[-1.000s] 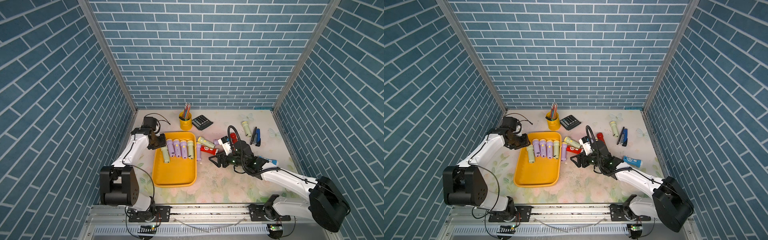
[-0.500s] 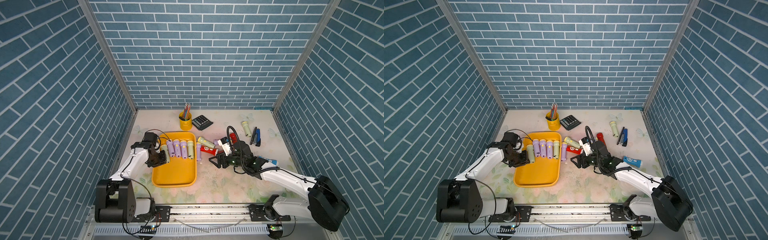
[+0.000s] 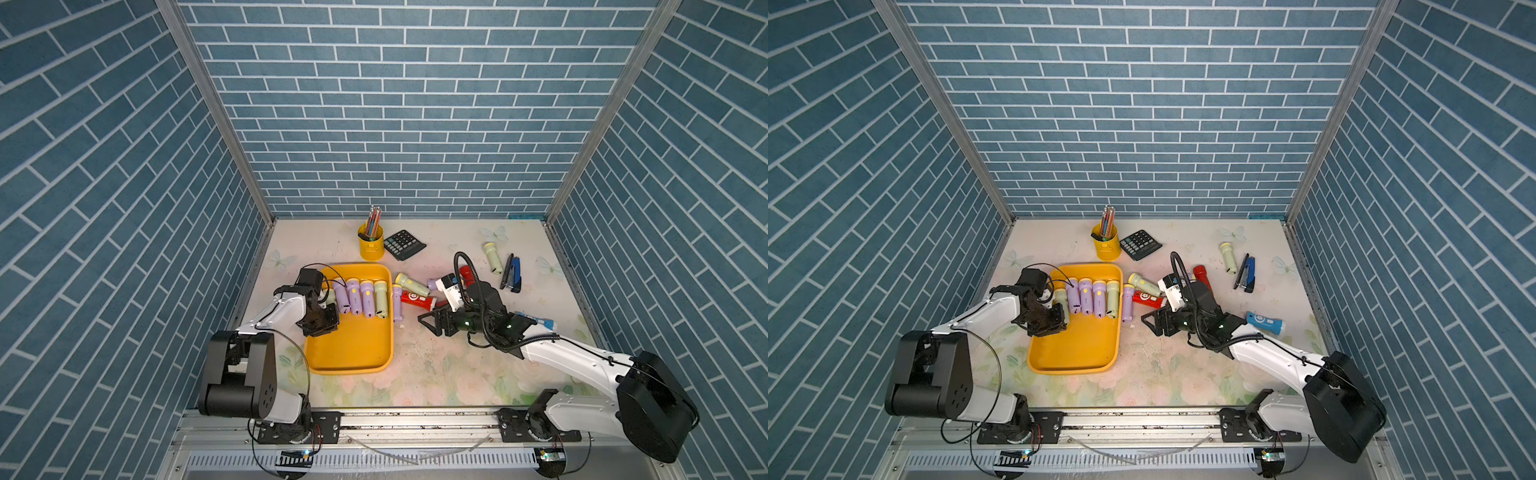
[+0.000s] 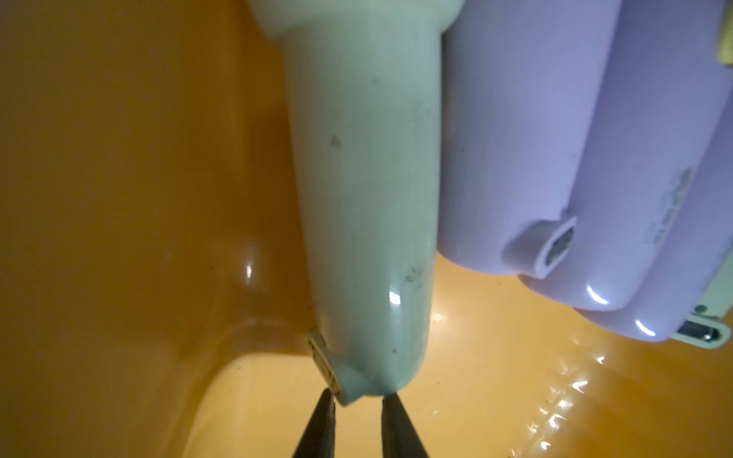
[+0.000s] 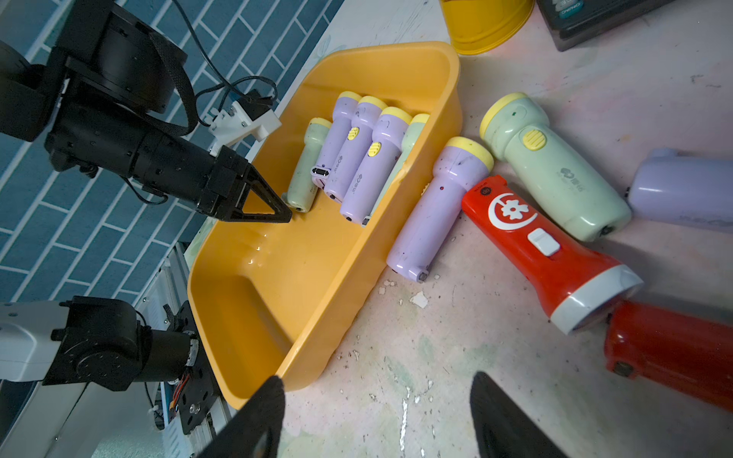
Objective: Put the flashlights into the storage boxes
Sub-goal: Place the flashlight at the storage box.
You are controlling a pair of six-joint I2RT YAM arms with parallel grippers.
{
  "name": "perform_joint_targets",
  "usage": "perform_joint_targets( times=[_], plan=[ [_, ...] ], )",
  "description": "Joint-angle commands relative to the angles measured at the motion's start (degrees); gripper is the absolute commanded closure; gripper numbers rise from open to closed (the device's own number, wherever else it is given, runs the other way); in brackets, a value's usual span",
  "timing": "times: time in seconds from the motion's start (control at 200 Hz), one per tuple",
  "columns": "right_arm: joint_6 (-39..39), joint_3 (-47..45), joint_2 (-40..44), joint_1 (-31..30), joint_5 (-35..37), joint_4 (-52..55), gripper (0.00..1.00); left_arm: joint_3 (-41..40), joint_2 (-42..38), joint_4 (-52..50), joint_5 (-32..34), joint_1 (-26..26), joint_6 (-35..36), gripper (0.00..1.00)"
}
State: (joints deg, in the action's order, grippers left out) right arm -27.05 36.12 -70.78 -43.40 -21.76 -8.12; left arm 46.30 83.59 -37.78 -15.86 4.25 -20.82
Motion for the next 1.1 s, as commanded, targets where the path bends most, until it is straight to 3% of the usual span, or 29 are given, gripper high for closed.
perform_joint_targets(
  times=[0.0,0.455,0.635,1.09],
  plan=[
    [0.1,-0.9,2.1,0.1,1.4,-0.8,0.25,0.2,0.8,1.5,2.0,0.3,0.0,0.78],
    [0.3,-1.3,3.2,0.2,2.8,-0.2,0.25,6.4,5.5,3.5,4.3,0.3,0.9,0.78],
    [0.3,-0.8,2.8,0.2,3.0,-0.1,0.25,7.2,5.2,2.6,4.9,0.3,1.5,0.73],
    [-1.2,2.9,1.7,0.2,5.1,6.7,0.27,5.7,-7.7,-2.3,-0.5,0.3,0.4,0.66]
  ],
)
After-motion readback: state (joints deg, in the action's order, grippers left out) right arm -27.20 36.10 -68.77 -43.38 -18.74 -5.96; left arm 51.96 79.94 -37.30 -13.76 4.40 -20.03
